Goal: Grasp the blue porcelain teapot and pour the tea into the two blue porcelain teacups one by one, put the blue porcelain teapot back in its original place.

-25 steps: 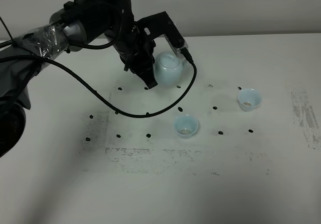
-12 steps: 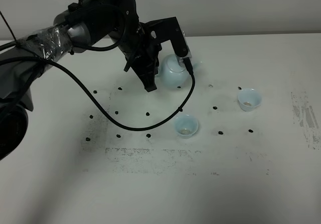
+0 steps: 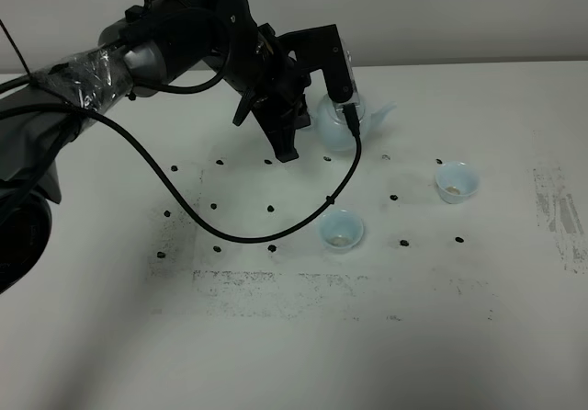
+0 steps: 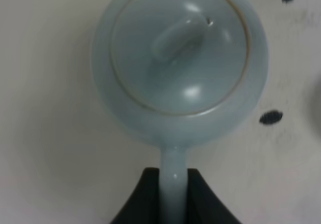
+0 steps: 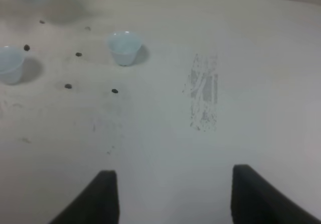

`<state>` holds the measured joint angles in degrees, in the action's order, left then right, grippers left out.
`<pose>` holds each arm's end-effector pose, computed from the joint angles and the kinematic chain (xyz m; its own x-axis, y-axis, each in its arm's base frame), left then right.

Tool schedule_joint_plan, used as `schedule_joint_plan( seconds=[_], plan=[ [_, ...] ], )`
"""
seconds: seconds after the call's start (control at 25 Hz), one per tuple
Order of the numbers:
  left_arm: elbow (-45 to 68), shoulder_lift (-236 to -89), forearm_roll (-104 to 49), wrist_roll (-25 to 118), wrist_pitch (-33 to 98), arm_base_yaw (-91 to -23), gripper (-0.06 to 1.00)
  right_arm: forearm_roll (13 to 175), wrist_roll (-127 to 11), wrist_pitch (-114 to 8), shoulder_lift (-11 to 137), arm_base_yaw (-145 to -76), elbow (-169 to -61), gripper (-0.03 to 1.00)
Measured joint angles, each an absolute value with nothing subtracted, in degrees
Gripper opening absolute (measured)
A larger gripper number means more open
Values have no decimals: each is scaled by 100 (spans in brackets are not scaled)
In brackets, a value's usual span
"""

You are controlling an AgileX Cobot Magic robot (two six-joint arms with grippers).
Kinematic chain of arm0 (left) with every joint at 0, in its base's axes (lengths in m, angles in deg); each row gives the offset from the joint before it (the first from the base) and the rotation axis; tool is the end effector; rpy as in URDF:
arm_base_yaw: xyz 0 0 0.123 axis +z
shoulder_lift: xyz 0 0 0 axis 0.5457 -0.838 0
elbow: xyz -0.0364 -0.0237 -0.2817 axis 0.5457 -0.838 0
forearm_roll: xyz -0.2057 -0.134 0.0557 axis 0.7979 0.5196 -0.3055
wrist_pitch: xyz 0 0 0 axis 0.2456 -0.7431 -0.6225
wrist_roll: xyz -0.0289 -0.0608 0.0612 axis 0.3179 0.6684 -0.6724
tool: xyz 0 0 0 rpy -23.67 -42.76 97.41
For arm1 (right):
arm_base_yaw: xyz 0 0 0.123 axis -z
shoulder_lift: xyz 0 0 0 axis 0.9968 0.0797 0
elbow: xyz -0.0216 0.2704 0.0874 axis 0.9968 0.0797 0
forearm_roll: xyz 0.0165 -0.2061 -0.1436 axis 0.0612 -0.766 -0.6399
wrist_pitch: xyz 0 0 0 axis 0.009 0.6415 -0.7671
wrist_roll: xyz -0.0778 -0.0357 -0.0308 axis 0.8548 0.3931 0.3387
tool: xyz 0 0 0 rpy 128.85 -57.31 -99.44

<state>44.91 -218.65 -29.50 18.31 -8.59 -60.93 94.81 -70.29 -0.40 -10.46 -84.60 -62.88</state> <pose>0.4455 -0.2497 0.2127 0.0054 0.9072 -0.4208 0.9041 0.1754 0.3897 -0.0060 0.0117 0.2741 -0.4548 -0.1136 -0.8833 -0.1536 0.9870 -0.0479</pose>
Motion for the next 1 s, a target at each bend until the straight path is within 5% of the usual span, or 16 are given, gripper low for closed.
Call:
schedule_joint_plan(
  seconds=[1.0],
  plan=[
    [5687, -22859, -3056, 1367, -430, -6662, 7, 9487, -7029, -40, -1047, -8460, -6288, 48]
  ],
)
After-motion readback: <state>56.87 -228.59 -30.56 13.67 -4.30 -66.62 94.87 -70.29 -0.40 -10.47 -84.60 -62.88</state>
